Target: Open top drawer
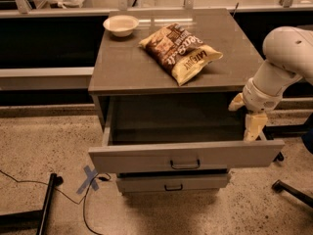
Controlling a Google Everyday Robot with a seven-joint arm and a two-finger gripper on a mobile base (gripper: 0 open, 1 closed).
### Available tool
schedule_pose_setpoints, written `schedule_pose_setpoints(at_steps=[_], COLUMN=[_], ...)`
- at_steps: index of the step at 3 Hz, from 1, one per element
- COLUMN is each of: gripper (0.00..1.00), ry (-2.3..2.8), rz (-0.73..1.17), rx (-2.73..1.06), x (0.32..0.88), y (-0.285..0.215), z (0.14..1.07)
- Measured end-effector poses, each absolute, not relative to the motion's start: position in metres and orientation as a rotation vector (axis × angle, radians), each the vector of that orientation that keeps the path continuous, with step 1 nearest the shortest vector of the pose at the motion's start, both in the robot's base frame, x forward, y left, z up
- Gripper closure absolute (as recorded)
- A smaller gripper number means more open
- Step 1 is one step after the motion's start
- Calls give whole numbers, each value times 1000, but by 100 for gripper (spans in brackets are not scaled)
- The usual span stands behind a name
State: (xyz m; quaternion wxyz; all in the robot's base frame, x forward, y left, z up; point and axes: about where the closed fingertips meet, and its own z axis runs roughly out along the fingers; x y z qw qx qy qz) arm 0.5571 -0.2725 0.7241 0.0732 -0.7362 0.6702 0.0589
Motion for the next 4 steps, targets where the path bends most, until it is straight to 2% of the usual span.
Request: schedule_pose_setpoints(at_steps=[3, 4], gripper=[96, 100], ry=[2105, 2072], rz=[50, 70], rx=[-2139, -2113], x=[584, 595], y=[-288, -290], z=[691, 666])
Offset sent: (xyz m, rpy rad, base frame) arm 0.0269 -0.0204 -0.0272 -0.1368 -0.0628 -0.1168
